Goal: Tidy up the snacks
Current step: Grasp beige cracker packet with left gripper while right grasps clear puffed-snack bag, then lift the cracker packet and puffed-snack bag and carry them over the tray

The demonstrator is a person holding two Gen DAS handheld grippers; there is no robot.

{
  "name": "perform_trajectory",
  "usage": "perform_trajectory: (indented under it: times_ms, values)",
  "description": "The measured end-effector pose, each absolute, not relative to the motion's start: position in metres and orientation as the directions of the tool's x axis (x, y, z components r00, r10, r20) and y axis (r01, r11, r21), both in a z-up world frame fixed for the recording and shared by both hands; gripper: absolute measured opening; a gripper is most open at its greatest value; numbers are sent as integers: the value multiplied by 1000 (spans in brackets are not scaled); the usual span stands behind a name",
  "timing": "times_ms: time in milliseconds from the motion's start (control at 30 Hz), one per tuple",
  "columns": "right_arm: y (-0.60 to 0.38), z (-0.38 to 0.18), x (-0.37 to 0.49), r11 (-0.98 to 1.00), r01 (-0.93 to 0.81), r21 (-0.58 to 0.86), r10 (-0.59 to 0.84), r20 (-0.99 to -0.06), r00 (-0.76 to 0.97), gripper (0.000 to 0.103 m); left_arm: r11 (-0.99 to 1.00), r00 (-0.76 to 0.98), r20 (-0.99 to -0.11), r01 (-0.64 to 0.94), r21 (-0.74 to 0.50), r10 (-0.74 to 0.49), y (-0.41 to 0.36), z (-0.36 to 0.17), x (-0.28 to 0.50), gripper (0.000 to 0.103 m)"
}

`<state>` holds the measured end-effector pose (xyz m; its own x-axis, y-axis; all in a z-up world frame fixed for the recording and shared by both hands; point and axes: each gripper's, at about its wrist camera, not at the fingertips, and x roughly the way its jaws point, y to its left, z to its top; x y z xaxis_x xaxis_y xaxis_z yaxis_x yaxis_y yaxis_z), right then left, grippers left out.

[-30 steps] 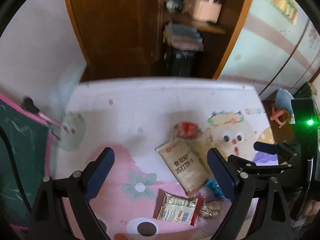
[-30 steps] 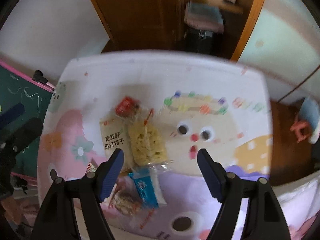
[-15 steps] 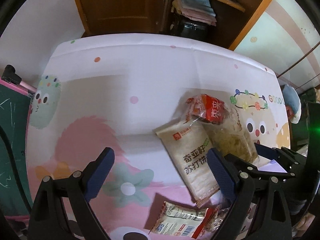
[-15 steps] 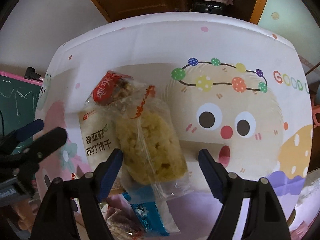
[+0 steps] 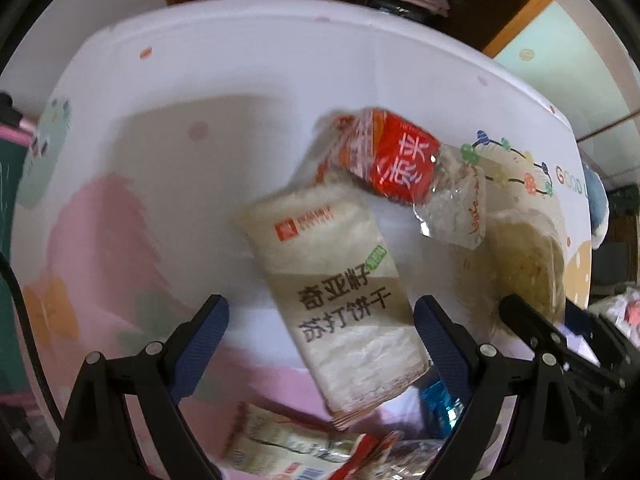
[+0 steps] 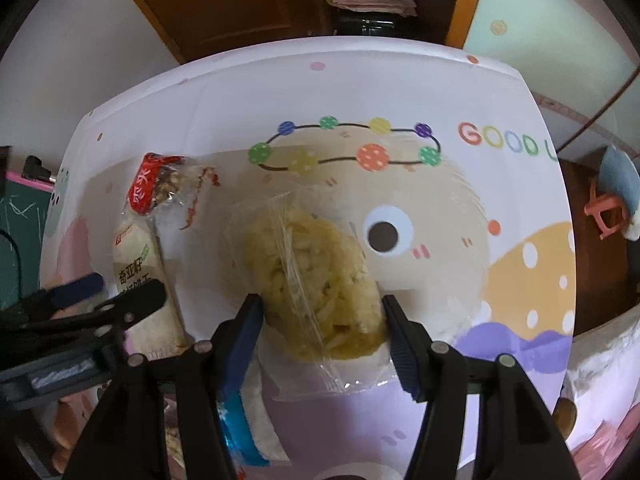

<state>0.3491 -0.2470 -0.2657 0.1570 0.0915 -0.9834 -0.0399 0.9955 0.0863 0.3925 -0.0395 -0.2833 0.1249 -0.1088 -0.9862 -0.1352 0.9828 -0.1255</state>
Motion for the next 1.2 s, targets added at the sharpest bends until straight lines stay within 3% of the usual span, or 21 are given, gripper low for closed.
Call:
perform_trajectory:
  times_ms: [67, 133, 233, 400, 467, 800, 1200]
  values:
    - [-249, -265, 347, 995, -33, 91, 95, -983, 154, 59, 985, 124, -988, -136, -109, -92, -45, -284, 393, 91]
    - [-250, -263, 344, 995, -26, 99, 102, -983, 154, 58, 987, 135, -988, -127, -97, -80, -50, -281, 391, 83]
    - [-252, -261, 343, 995, -22, 102, 104, -983, 151, 57, 991, 151, -987, -111, -78, -60, -56, -275, 389, 59]
    - [-250, -258, 343, 994, -21, 111, 113, -981, 158, 53, 986, 166, -982, -125, -111, -90, -52, -270, 382, 55]
    - [-251, -253, 346, 992, -18, 129, 130, -978, 161, 45, 985, 174, -980, -126, -119, -96, -50, -267, 378, 54]
    - [-245, -218, 328, 991, -25, 135, 137, -970, 199, 41, 983, 304, -944, -90, -163, -129, -36, -189, 353, 54]
    - [-240, -82, 253, 972, -97, 213, 234, -899, 371, 41, 988, 439, -886, 40, -149, -151, -21, -63, 267, 54]
